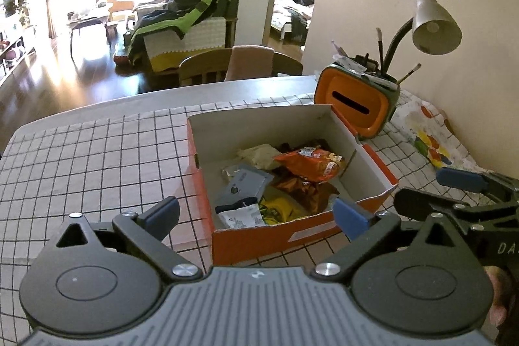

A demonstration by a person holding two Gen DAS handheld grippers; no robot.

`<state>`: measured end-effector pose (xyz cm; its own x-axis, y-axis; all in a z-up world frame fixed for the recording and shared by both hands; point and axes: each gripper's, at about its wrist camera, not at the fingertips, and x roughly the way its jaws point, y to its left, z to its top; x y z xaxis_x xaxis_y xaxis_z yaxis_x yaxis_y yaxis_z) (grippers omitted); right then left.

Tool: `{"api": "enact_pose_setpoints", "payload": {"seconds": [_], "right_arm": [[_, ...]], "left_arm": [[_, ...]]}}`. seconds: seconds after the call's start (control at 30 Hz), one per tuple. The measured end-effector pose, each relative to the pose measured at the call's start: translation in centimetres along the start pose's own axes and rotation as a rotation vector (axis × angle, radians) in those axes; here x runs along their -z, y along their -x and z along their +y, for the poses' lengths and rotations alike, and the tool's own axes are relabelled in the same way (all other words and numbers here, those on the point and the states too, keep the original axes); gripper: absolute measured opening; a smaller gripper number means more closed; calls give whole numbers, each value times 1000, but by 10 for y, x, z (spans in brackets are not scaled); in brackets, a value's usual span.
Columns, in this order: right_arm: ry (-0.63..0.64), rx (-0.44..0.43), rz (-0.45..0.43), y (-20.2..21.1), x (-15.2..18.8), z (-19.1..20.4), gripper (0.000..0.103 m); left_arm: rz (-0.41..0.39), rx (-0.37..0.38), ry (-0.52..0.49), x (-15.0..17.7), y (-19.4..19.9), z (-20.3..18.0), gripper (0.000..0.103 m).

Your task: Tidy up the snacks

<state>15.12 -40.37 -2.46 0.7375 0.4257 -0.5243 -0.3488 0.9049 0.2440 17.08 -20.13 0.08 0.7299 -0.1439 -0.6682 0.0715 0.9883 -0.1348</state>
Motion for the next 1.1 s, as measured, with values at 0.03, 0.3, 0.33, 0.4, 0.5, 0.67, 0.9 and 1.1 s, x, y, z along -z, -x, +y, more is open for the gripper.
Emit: {"api": "enact_pose_setpoints", "payload": {"seconds": [0.03, 0.3, 0.33, 0.4, 0.5, 0.67, 0.9, 1.1], "right_arm": [[0, 8, -5, 2, 1, 0, 103], [-9, 61, -39, 12, 14, 7, 103], [-6, 70, -40, 12, 15, 8, 103], [-12, 67, -31, 12, 17, 8, 103], [-16, 53, -19, 12, 18, 9, 103], [-11, 52, -24, 12, 19, 12, 103], [-23, 48, -11, 10, 19, 11, 103], [-27, 44, -3, 8, 19, 11, 103]], "left_arm": [[0, 1, 4, 1, 1, 0, 102], [-14, -1, 16, 7, 9, -1, 102], [-16, -4, 16, 7, 10, -1, 102], [-18, -10, 20, 8, 11, -1, 102], [-20, -19, 26, 9, 12, 0, 102], [-13, -29, 25, 11, 13, 0, 102], [11, -29, 25, 11, 9, 1, 102], [21, -26, 19, 11, 7, -1, 102]]}}
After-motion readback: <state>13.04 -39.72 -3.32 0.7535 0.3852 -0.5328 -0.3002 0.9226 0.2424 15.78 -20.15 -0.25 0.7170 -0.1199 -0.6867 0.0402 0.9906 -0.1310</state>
